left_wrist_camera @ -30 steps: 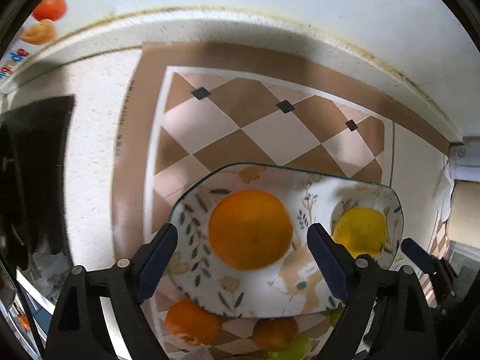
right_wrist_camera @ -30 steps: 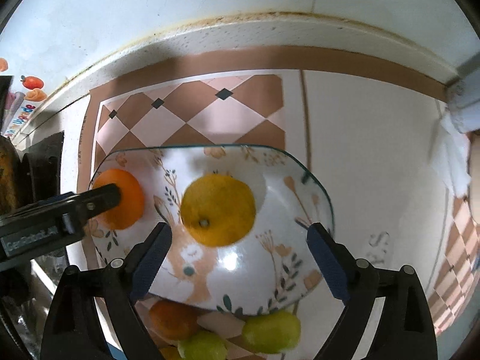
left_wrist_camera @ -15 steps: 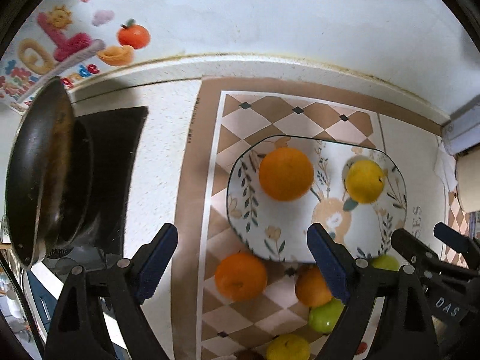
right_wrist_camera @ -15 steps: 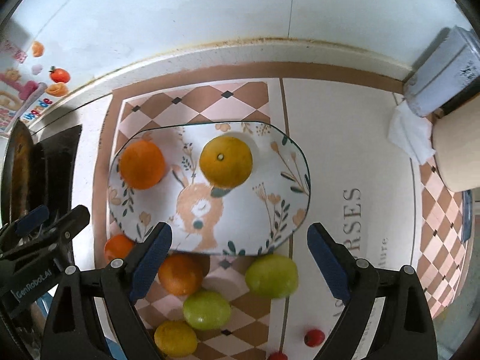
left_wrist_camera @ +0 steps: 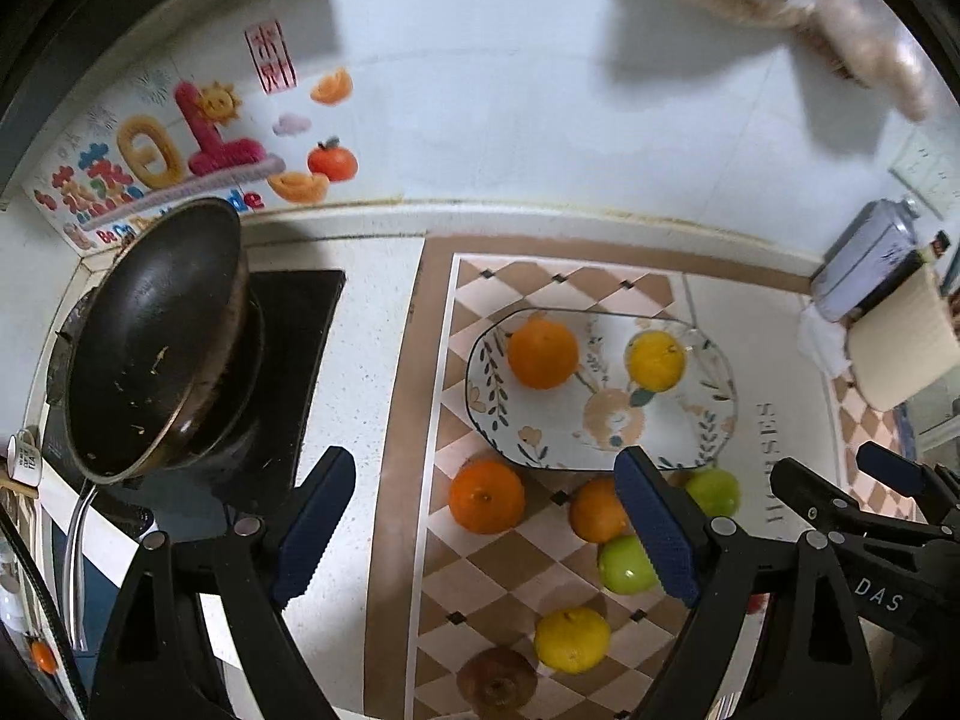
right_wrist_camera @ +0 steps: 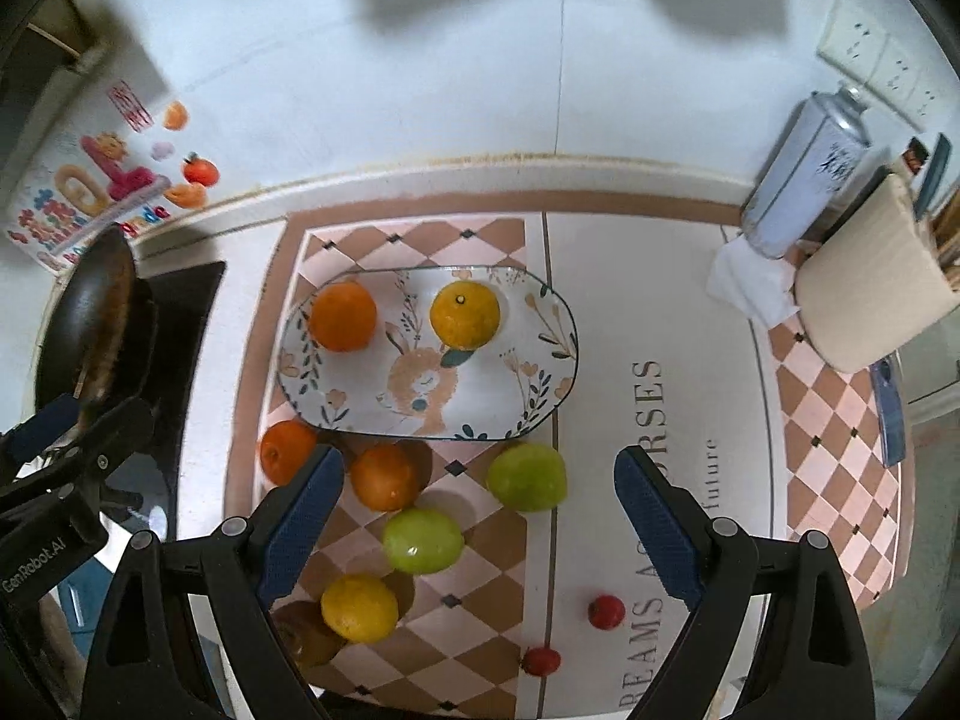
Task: Organize fruits
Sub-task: 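Open both tools and lift them away from the plate, then grasp the red-brown apple with the left tool while the right grasps a green apple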
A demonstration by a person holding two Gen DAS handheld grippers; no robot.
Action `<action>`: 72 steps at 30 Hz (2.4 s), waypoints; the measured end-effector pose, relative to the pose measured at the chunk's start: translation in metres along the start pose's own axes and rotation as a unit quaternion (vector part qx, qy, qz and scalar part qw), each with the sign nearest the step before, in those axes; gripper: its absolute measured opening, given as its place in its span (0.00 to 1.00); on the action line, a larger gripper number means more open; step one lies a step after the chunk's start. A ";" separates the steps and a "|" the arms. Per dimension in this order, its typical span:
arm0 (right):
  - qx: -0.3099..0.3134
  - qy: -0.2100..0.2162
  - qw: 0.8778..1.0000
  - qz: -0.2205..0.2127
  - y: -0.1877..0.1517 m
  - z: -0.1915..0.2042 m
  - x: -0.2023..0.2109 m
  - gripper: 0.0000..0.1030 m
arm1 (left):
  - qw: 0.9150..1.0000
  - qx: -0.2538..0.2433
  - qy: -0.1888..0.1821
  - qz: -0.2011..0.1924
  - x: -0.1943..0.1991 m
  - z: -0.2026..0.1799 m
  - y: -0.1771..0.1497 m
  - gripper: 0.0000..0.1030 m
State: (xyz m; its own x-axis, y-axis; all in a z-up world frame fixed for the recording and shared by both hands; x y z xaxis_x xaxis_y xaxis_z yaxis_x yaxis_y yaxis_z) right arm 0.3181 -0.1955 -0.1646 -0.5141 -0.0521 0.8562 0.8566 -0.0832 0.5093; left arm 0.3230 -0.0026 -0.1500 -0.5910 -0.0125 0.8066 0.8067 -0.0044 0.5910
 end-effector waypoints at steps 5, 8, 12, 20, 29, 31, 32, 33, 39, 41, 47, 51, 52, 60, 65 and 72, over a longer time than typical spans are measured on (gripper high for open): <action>-0.001 0.001 0.999 -0.036 -0.003 -0.002 0.043 0.91 | 0.999 -0.006 -0.012 -0.031 0.036 -0.006 -0.002 0.86; 0.001 -0.004 0.998 -0.056 -0.006 -0.002 0.065 0.91 | 0.999 -0.013 -0.018 -0.045 0.051 -0.010 -0.004 0.86; -0.004 -0.005 0.997 -0.073 -0.013 -0.003 0.088 0.91 | 0.998 -0.016 -0.023 -0.060 0.068 -0.012 -0.008 0.86; -0.018 0.002 0.996 -0.082 -0.026 -0.009 0.090 0.91 | 0.997 -0.012 -0.034 -0.067 0.079 -0.012 -0.017 0.86; -0.042 0.062 0.995 0.060 -0.082 -0.003 -0.029 0.91 | 0.998 0.000 -0.014 0.067 -0.013 0.011 -0.065 0.94; -0.059 0.070 0.992 0.086 -0.093 -0.004 -0.057 0.89 | 0.994 0.011 -0.009 0.107 -0.039 0.019 -0.081 0.94; -0.071 0.075 0.989 0.102 -0.099 -0.004 -0.074 0.88 | 0.992 0.017 -0.006 0.123 -0.047 0.023 -0.089 0.94; -0.077 0.079 0.987 0.114 -0.103 -0.004 -0.086 0.85 | 0.990 0.024 -0.003 0.142 -0.056 0.026 -0.096 0.94; -0.091 0.096 0.978 0.160 -0.120 0.006 -0.149 0.79 | 0.975 0.032 0.003 0.220 -0.088 0.033 -0.139 0.94; -0.096 0.122 0.973 0.170 -0.124 0.012 -0.162 0.75 | 0.970 0.034 -0.009 0.241 -0.091 0.030 -0.152 0.94; -0.061 0.123 0.976 0.168 -0.132 0.021 -0.156 0.61 | 0.959 0.005 -0.038 0.280 -0.093 0.012 -0.180 0.94; -0.062 0.119 0.974 0.183 -0.142 0.009 -0.150 0.61 | 0.951 -0.025 -0.048 0.304 -0.096 -0.001 -0.203 0.94; -0.056 0.113 0.975 0.182 -0.144 0.006 -0.147 0.61 | 0.949 -0.029 -0.054 0.309 -0.096 -0.004 -0.208 0.94; -0.073 0.109 0.972 0.194 -0.163 -0.015 -0.131 0.61 | 0.948 -0.043 -0.080 0.306 -0.100 -0.023 -0.224 0.64; -0.096 0.118 0.969 0.195 -0.166 -0.022 -0.131 0.62 | 0.957 -0.040 -0.071 0.278 -0.098 -0.018 -0.220 0.64; -0.107 0.120 0.968 0.192 -0.162 -0.026 -0.133 0.62 | 0.966 -0.038 -0.038 0.252 -0.105 -0.004 -0.208 0.64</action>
State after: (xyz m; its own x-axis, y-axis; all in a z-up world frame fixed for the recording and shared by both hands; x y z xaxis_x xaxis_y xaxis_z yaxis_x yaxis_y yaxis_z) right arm 0.2469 -0.2010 -0.3634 -0.1770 -0.3473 0.9209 0.9708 -0.2153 0.1054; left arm 0.2176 -0.0046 -0.3575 -0.1186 0.0408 0.9921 0.9884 -0.0911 0.1219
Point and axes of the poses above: each gripper's, at about its wrist camera, not at the fingertips, and x roughly against the way its jaws point, z to its left, y to its top, the point moved 3 cm from there along -x, roughly the way its jaws point, and after that the axes turned 10 degrees about -z, right-handed, at the moved point
